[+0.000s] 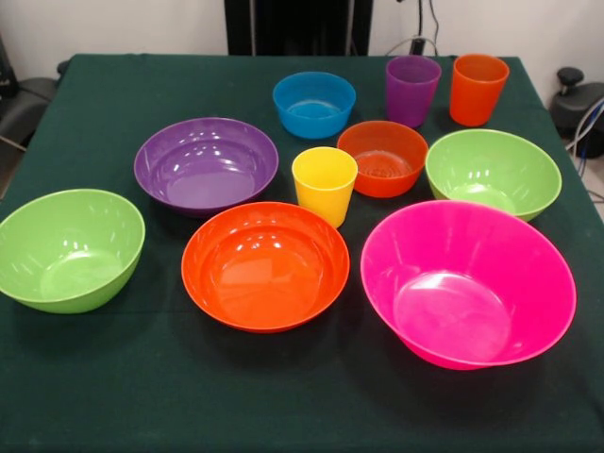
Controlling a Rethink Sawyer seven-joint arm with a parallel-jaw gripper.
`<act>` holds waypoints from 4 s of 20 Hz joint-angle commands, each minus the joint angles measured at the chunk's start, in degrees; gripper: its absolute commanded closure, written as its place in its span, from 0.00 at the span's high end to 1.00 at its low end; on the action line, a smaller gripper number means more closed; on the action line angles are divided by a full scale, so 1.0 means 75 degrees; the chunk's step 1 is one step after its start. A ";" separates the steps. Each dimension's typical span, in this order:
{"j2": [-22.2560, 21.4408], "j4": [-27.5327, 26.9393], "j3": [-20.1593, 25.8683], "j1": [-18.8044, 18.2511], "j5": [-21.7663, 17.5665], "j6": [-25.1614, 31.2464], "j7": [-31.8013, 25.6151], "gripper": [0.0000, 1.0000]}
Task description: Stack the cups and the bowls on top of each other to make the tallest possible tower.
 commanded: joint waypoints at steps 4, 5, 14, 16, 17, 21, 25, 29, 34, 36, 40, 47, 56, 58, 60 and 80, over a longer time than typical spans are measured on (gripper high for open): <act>-0.0445 -0.1644 0.0646 -0.0269 0.0515 0.1452 0.0671 1.00; -0.0487 -0.1701 0.0724 -0.0359 0.0526 0.1521 0.0684 1.00; -0.0656 -0.2351 0.0878 -0.0462 0.0555 0.2467 0.0687 1.00; -0.0654 -0.2456 0.0903 -0.0467 0.0551 0.2584 0.0697 1.00; -0.0649 -0.2494 0.0925 -0.0483 0.0556 0.2631 0.0709 1.00; -0.0566 -0.2706 0.0937 -0.0464 0.0546 0.2736 0.0735 1.00; -0.0489 -0.2867 0.1004 -0.0497 0.0565 0.2823 0.0747 1.00; -0.0495 -0.2984 0.1190 -0.0616 0.0614 0.3015 0.0700 1.00; -0.0538 -0.3251 0.1318 -0.0636 0.0752 0.3400 0.0675 1.00; -0.0459 -0.3417 0.1370 -0.0650 0.0799 0.3487 0.0660 1.00; -0.0251 -0.3758 0.1486 -0.0639 0.0903 0.3594 0.0694 1.00; -0.0077 -0.4325 0.1423 -0.0405 0.1046 0.4010 0.0743 1.00; 0.0070 -0.4856 0.1532 -0.0382 0.1172 0.4437 0.0737 1.00; 0.0137 -0.4985 0.1524 -0.0359 0.1190 0.4497 0.0745 1.00; 0.0182 -0.5086 0.1552 -0.0341 0.1248 0.4584 0.0768 1.00; -0.1331 -0.4351 0.1481 -0.0082 0.1730 0.5954 0.0953 1.00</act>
